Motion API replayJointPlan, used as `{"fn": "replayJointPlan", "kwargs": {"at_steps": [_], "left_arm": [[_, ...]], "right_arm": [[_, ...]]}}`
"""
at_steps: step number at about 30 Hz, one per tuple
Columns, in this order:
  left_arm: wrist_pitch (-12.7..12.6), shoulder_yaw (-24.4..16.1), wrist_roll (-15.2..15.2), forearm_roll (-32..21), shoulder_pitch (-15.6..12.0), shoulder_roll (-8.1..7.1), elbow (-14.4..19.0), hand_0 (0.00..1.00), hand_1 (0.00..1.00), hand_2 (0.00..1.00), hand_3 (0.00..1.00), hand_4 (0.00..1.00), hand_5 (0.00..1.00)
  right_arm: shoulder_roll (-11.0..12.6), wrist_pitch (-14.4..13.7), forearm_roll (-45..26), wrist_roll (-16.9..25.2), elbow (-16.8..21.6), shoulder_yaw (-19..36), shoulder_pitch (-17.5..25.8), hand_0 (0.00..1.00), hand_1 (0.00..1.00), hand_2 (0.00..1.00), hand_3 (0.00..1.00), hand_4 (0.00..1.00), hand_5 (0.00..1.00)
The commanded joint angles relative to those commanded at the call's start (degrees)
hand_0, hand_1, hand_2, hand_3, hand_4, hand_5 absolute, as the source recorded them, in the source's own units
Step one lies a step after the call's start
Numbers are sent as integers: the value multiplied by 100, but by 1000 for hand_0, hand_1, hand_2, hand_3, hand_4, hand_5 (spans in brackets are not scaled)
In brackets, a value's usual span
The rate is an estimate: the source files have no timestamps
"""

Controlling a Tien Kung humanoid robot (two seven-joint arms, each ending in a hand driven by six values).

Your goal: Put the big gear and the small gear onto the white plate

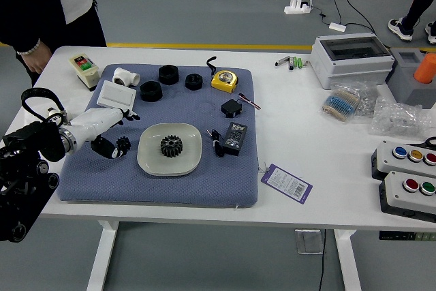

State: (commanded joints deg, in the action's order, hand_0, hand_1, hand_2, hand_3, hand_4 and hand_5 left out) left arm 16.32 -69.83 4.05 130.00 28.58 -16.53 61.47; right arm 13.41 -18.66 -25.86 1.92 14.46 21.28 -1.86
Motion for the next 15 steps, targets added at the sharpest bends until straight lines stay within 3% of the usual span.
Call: {"fn": "replayJointPlan", "kwargs": {"at_steps": [13, 14, 15], "left_arm": [[-337, 70, 71, 0, -34, 90, -419, 601, 691, 769, 788, 811, 2], [-357, 75, 74, 0, -32, 93, -433, 503, 604, 712, 616, 502, 2], [-372, 77, 76, 0, -32, 95, -443, 503, 604, 712, 616, 502, 2]], "right_arm": [[-10, -2, -19, 4, 0, -31, 24, 700, 708, 735, 561, 792, 650], [-11, -2, -22, 4, 0, -36, 26, 701, 708, 735, 561, 791, 649], [-12, -1, -25, 4, 1, -40, 28, 701, 708, 735, 561, 791, 649]]}}
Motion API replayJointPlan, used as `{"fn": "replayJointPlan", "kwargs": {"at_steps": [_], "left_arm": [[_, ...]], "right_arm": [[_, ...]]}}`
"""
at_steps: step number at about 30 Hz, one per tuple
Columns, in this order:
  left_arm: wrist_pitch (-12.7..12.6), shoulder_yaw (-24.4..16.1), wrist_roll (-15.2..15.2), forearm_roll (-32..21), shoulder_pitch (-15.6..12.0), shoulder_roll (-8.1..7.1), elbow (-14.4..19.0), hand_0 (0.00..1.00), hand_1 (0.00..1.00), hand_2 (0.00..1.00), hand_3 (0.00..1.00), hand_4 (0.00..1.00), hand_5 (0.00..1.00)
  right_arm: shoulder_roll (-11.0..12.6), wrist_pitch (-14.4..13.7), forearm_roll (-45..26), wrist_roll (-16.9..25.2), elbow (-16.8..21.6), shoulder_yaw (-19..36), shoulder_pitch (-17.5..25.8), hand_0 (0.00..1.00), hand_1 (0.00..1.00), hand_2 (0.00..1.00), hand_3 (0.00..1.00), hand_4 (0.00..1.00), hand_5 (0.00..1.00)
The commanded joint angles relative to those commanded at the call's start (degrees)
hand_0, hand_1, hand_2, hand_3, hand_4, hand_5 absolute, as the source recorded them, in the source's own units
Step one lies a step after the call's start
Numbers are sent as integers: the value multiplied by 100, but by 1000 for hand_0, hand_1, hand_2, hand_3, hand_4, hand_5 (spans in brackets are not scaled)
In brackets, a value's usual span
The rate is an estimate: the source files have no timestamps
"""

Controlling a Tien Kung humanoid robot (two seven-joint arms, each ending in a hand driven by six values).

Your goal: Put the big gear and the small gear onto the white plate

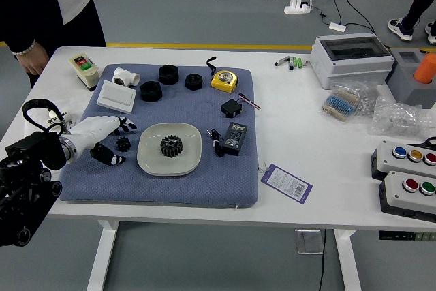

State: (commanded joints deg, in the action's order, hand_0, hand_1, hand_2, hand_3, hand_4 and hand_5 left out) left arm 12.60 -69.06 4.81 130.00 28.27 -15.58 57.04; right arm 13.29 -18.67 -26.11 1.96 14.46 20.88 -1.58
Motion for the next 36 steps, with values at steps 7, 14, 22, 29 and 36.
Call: {"fn": "replayJointPlan", "kwargs": {"at_steps": [7, 14, 22, 29, 36], "left_arm": [[-93, 17, 13, 0, 9, 8, -41, 444, 490, 551, 528, 217, 2], [-71, 57, -20, 0, -6, 4, 3, 326, 413, 478, 469, 2, 2], [-35, 75, -44, 0, 0, -18, 102, 309, 354, 409, 443, 2, 2], [-4, -24, -69, 0, 20, -62, 513, 315, 339, 396, 438, 9, 2], [0, 21, -94, 0, 51, -76, 1011, 318, 342, 397, 431, 2, 2]], "right_arm": [[-4, 1, -6, 0, 0, -27, 13, 701, 708, 735, 561, 791, 647], [-9, 4, -9, -1, 1, -37, 27, 701, 708, 735, 561, 790, 647], [-8, 8, 0, -4, 2, -7, 16, 700, 708, 735, 562, 790, 645], [-12, 11, 10, -10, -1, 17, 5, 700, 707, 735, 562, 790, 645], [-8, 11, 14, -13, -1, 13, -4, 700, 707, 735, 561, 789, 644]]}}
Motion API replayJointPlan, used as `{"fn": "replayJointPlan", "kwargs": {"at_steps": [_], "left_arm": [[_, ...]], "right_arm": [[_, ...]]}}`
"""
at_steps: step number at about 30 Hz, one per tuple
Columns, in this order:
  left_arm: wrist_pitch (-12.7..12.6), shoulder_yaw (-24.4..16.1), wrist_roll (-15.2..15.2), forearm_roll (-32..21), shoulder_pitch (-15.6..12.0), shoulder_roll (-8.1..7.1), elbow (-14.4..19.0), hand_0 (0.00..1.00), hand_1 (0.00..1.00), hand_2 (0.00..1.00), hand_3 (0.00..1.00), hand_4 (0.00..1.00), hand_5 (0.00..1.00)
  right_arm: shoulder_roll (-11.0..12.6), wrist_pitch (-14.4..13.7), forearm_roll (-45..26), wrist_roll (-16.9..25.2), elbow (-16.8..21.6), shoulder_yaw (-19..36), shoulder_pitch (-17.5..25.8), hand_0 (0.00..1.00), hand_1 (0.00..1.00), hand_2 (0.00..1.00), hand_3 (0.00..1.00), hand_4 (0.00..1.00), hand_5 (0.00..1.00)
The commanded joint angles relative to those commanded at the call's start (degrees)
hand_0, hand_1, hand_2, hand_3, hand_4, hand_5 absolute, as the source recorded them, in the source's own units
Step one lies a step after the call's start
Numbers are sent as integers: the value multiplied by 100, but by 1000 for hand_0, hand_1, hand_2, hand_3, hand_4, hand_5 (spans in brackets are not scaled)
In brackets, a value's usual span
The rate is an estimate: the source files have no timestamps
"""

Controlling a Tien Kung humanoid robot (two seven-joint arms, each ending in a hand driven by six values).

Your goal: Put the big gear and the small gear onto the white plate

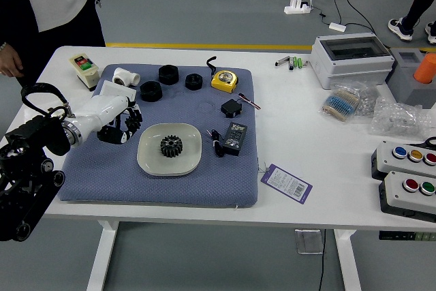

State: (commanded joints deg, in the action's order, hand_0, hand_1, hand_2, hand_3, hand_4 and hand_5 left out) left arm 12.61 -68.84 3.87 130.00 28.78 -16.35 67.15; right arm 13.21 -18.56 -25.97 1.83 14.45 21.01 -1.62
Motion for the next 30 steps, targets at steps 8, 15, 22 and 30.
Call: {"fn": "replayJointPlan", "kwargs": {"at_steps": [8, 15, 22, 30], "left_arm": [[-42, 457, 20, 0, 23, 28, 390, 318, 345, 402, 434, 2, 2], [-85, 478, 50, 0, 66, 215, 202, 319, 347, 404, 436, 4, 2], [-122, 612, 96, 0, 126, 381, -78, 320, 351, 408, 438, 16, 2], [-110, 771, 82, 0, 180, 478, -255, 321, 360, 417, 449, 63, 2]], "right_arm": [[6, -2, 6, -1, 1, 11, -11, 700, 708, 735, 561, 789, 643], [7, 0, 13, 1, 2, 14, -21, 700, 707, 735, 561, 790, 644], [12, -2, 22, 1, 3, 11, -31, 700, 707, 735, 561, 789, 644], [15, -4, 16, 3, 3, 4, -41, 701, 708, 735, 562, 792, 649]]}}
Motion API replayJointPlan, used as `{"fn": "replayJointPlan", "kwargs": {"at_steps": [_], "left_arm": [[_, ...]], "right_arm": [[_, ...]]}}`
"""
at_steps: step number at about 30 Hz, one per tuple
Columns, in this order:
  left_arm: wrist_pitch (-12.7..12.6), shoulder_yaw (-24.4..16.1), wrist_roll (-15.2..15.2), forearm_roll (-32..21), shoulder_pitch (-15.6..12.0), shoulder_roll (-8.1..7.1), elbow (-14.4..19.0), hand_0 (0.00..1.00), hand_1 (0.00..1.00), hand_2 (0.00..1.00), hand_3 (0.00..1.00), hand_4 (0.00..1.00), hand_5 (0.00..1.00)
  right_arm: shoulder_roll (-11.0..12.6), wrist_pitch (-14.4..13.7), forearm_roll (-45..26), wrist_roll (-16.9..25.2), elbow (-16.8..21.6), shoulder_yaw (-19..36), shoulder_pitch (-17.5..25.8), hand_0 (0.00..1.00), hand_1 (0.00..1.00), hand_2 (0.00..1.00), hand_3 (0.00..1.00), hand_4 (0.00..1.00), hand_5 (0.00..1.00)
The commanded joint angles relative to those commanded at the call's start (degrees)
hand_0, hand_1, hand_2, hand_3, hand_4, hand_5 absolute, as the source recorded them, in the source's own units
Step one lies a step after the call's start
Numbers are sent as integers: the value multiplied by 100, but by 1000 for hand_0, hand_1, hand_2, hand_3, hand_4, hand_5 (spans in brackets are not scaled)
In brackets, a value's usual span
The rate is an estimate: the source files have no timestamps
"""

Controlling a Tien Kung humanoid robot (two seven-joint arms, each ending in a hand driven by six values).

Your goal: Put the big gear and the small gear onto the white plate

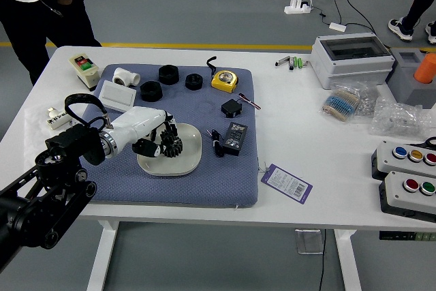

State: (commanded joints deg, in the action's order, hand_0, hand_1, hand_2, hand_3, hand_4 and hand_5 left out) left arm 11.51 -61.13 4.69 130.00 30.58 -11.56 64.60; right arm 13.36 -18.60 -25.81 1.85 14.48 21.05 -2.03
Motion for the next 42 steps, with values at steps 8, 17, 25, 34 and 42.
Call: {"fn": "replayJointPlan", "kwargs": {"at_steps": [8, 17, 25, 34, 42], "left_arm": [[-28, 112, 4, 0, 40, 40, -95, 322, 361, 418, 455, 62, 2], [-95, 146, 21, 0, 97, 100, -231, 322, 364, 423, 470, 59, 2], [-76, 157, 5, 0, 136, 111, -242, 323, 371, 429, 472, 47, 2], [-88, 114, 5, 0, 135, 83, -268, 323, 372, 429, 470, 31, 2], [-59, 135, -1, 0, 123, 57, -274, 323, 376, 435, 483, 28, 2]], "right_arm": [[3, 3, 2, -2, 0, -12, -13, 701, 708, 735, 561, 792, 649], [5, 3, -3, 0, 3, -22, -4, 703, 709, 734, 561, 792, 650], [1, 9, -11, 9, 5, -32, 10, 703, 708, 734, 562, 792, 650], [-4, 15, -31, 14, 5, -66, 28, 702, 707, 735, 561, 793, 650], [-5, 15, -32, 13, 5, -58, 32, 702, 708, 735, 561, 793, 650]]}}
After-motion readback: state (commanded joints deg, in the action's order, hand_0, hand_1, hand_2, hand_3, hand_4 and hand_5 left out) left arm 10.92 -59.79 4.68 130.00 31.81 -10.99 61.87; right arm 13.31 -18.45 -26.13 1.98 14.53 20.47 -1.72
